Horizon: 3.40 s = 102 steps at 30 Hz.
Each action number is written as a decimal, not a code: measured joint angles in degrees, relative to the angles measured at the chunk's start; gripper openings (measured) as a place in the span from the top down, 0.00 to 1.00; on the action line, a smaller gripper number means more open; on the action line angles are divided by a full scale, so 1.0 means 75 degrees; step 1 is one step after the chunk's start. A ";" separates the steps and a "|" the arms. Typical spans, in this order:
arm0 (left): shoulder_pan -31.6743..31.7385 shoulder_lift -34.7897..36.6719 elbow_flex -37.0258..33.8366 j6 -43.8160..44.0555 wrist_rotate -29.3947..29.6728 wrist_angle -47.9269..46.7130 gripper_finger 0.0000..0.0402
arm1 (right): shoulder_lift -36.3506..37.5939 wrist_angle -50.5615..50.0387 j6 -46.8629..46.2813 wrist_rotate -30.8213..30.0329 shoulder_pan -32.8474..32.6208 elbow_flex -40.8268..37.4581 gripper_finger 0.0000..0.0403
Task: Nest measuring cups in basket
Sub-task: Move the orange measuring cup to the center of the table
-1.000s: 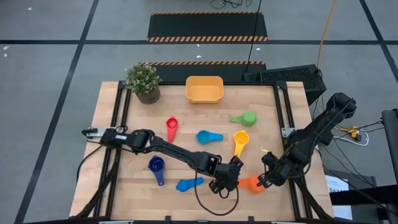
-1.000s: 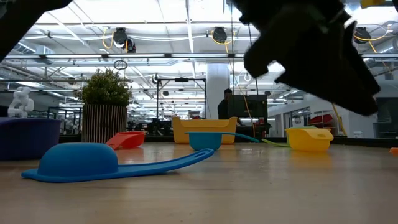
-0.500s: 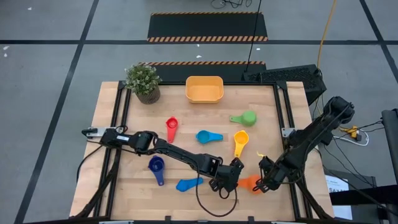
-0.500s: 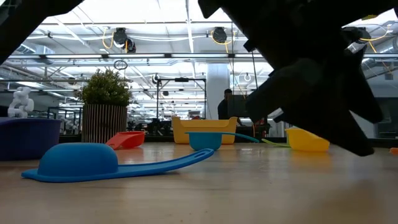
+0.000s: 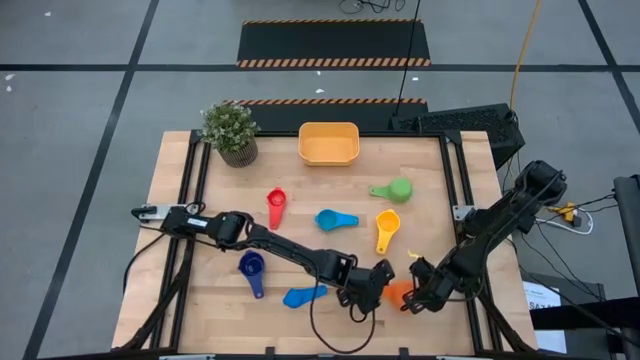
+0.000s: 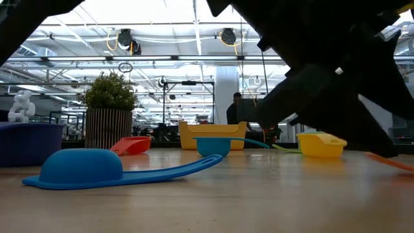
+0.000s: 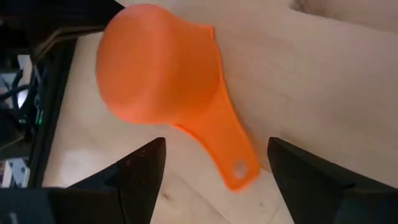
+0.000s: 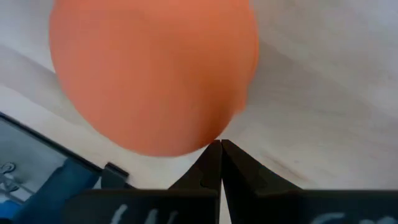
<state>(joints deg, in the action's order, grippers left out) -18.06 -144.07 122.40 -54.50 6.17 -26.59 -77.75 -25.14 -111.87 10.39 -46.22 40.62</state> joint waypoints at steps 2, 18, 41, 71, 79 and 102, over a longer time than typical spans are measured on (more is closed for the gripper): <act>0.0008 0.0000 -0.0133 -0.0170 0.0014 -0.0031 0.32 | -0.0040 0.0010 0.0000 0.0011 -0.0003 0.0000 1.00; 0.0056 0.0015 -0.0520 -0.1657 0.0537 0.0351 0.45 | -0.0039 -0.0114 0.0037 -0.0008 -0.0003 0.0000 1.00; 0.0189 0.0011 -0.0756 -0.2423 -0.0561 0.0368 0.86 | -0.0038 0.0053 0.0207 0.0013 -0.0003 0.0000 1.00; 0.0169 0.1464 -0.0774 0.3410 -0.0738 0.0356 0.99 | 0.5129 0.0201 0.3569 -0.5991 -0.0134 0.0000 1.00; 0.0198 0.1734 -0.0765 0.6511 -0.0600 0.0550 0.99 | 0.6262 0.0119 0.5406 -0.6474 -0.0023 0.0000 1.00; 0.0570 0.2102 -0.0759 1.5651 -0.2403 0.1515 0.99 | 0.7655 -0.0099 0.7667 -0.6571 -0.0015 0.0000 1.00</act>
<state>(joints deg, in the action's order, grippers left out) -13.79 -128.31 116.71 62.89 -11.85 -15.22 -20.34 -25.88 -54.37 -38.89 -46.33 40.62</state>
